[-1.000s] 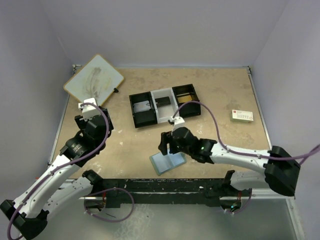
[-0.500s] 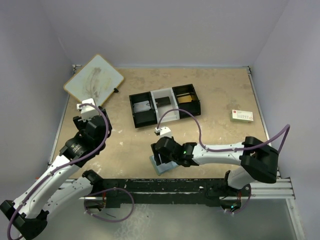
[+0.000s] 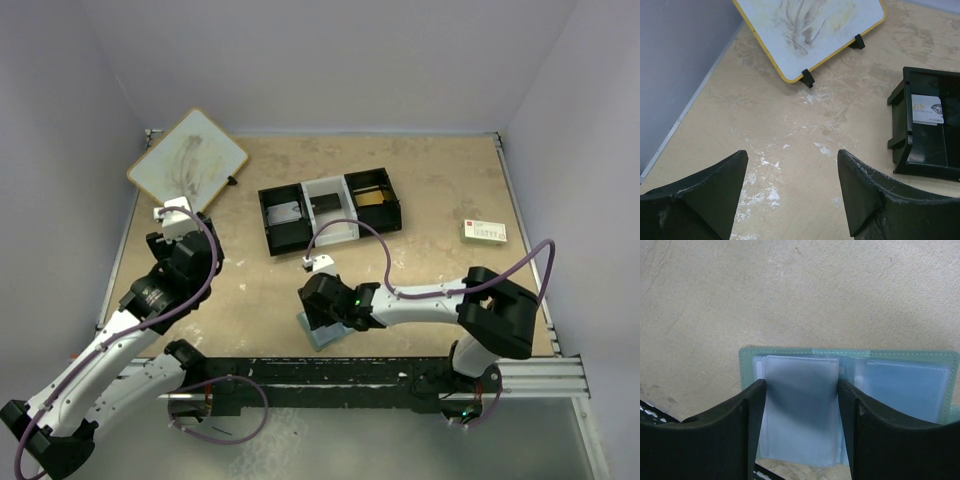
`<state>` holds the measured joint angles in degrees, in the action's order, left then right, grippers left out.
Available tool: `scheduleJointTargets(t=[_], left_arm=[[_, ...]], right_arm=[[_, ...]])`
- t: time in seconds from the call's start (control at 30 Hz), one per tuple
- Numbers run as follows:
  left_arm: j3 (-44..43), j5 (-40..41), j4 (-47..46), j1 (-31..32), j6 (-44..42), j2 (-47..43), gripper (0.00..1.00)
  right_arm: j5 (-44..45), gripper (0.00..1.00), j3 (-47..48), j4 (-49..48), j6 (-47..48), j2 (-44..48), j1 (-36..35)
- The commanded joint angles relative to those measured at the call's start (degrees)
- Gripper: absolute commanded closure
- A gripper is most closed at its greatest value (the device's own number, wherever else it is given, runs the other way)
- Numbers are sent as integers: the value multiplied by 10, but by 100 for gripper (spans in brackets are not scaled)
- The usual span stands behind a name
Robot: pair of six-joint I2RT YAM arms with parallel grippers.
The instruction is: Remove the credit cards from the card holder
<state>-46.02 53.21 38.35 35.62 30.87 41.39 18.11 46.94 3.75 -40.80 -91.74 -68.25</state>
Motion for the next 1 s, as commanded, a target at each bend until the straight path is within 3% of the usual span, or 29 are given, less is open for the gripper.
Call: scheduleJointTargets(t=[0.0,0.2,0.43,0.6,0.83,0.9,0.97], left_arm=[[-12,13,-12,-4,2,2,30],[-10,-6,-16,-4,-1,6,30],[-4,-113,-31,-4,30,7,30],[51,-310,-84,-3,113,-18,32],[159,-595,-266,6,200,-8,33],[200,-593,-328,38,242,-14,33],[226,-541,-352,87,265,-21,33]], right_arm=[[-3,42,12,7,-12,-7,-3],[-30,52,4,-2,-28,-3,-3],[-91,68,-41,-109,-46,17,18],[-169,74,-80,-176,-73,26,76],[-250,77,-164,-299,-139,58,153],[-252,77,-179,-320,-163,61,160],[-248,76,-196,-338,-186,64,161]])
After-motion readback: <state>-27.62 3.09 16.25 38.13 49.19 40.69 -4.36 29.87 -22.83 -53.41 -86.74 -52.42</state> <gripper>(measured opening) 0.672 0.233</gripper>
